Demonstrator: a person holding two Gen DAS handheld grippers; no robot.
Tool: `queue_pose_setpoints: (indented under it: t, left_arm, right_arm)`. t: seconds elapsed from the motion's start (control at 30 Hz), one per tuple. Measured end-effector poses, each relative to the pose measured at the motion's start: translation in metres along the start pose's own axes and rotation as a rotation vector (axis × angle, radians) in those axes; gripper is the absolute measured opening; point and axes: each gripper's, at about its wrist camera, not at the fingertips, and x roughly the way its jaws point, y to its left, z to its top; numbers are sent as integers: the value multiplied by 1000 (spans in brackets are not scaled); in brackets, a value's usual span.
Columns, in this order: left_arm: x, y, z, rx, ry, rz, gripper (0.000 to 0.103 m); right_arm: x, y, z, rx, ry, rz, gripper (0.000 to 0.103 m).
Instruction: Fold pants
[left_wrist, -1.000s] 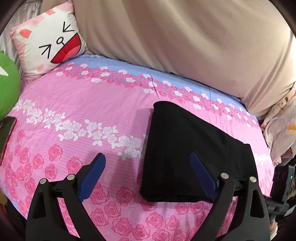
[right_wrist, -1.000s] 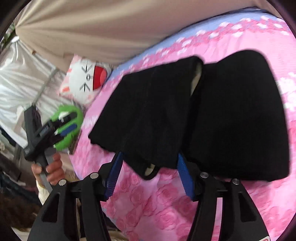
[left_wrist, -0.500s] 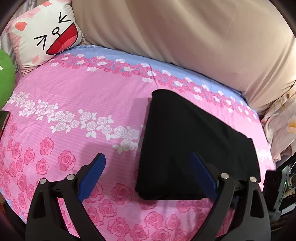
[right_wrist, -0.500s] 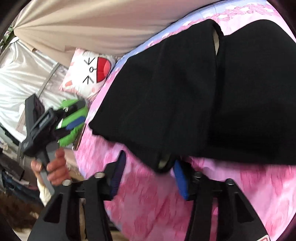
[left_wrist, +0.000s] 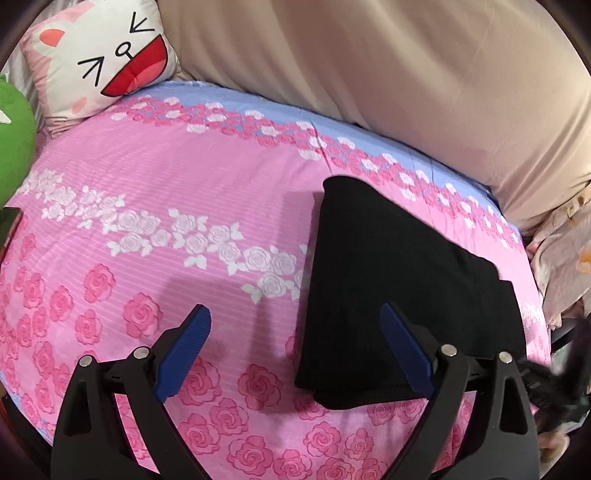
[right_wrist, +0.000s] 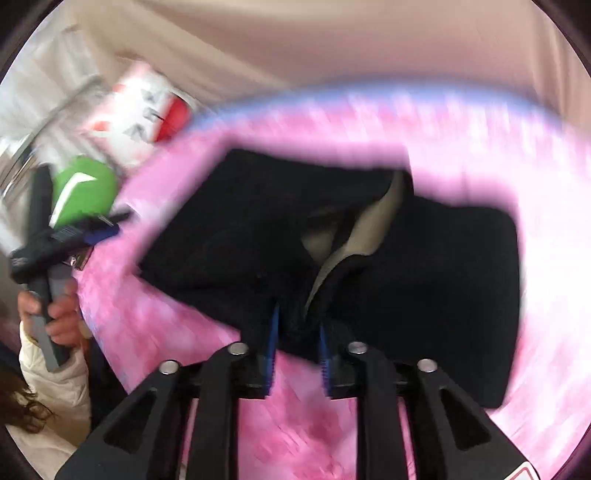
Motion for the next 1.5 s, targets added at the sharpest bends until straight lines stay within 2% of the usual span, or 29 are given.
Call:
queue_pose_setpoints:
  t: [0.07, 0.2, 0.23, 0.27, 0.3, 0.33, 0.4, 0.5, 0.57, 0.6, 0.63, 0.7, 0.73, 0.77, 0.83, 0.87, 0.93, 1.0, 1.13, 1.17, 1.27, 1.33, 1.4, 1.43, 1.47, 1.5]
  left_arm:
    - [4, -2, 0, 7, 9, 1, 91]
    - [8, -8, 2, 14, 13, -12, 91]
    - [8, -9, 3, 16, 12, -12, 91]
    - [7, -11, 3, 18, 10, -13, 91]
    - [7, -12, 2, 18, 8, -14, 91]
    - [5, -14, 3, 22, 7, -15, 91]
    - [1, -17, 3, 29, 2, -10, 91]
    - [-7, -22, 6, 44, -18, -18, 91]
    - [-7, -27, 7, 48, -22, -36, 92]
    - [-6, -29, 7, 49, -19, -48, 92]
    - [-1, -33, 6, 51, -11, -63, 93]
    - [9, -39, 4, 51, 14, -83, 93]
    - [15, -43, 3, 45, 36, -97, 93]
    - [19, -45, 2, 42, 53, -110, 93]
    - [22, -49, 1, 44, 70, -145, 93]
    - [22, -50, 1, 46, 76, -167, 93]
    - [27, -50, 2, 37, 87, -196, 93]
    - [39, -46, 2, 1, 122, -206, 93]
    - [61, -37, -2, -66, 205, -287, 93]
    - [65, -36, -4, -73, 219, -298, 93]
    - [75, -36, -8, -75, 253, -330, 93]
    - [80, -40, -6, -69, 248, -335, 94]
    - [86, -45, -2, -53, 247, -331, 94]
    - [90, -48, 1, -47, 244, -328, 94]
    - [92, -51, 4, -38, 241, -322, 85]
    - [94, -55, 6, -26, 240, -322, 68]
  right_arm:
    - [-2, -17, -9, 99, -47, 112, 27]
    - [-1, -22, 0, 125, -74, 177, 35]
    - [3, -26, 3, 117, -69, 179, 34]
    - [7, -25, 4, 112, -64, 183, 17]
    - [13, -21, 8, 100, -55, 197, 11]
    - [18, -16, 10, 85, -50, 192, 10]
    - [-1, 6, 23, -4, -113, 139, 10]
    - [-62, 22, 33, -83, -254, 114, 9]
    - [-88, 20, 30, -123, -307, -5, 10]
    - [-87, 9, 24, -112, -291, -77, 14]
    - [-80, -2, 21, -91, -259, -105, 18]
    - [-43, -46, 3, 33, -117, -148, 31]
    - [-34, -60, -5, 83, -81, -126, 30]
    - [-33, -74, -15, 158, -100, -36, 32]
    - [-49, -84, -21, 211, -136, 48, 50]
    - [-59, -86, -19, 227, -158, 94, 65]
    - [-67, -88, -17, 234, -194, 140, 74]
    - [-62, -96, -12, 245, -170, 285, 78]
    - [-39, -115, -20, 313, -118, 481, 81]
    - [-39, -118, -25, 318, -135, 523, 83]
    - [-47, -118, -28, 307, -169, 569, 86]
    - [-44, -116, -21, 316, -170, 541, 86]
    - [-36, -112, -7, 323, -167, 470, 86]
    - [-32, -108, 1, 313, -162, 425, 85]
    - [-29, -108, 6, 304, -169, 389, 69]
    - [-28, -107, 12, 294, -182, 335, 14]
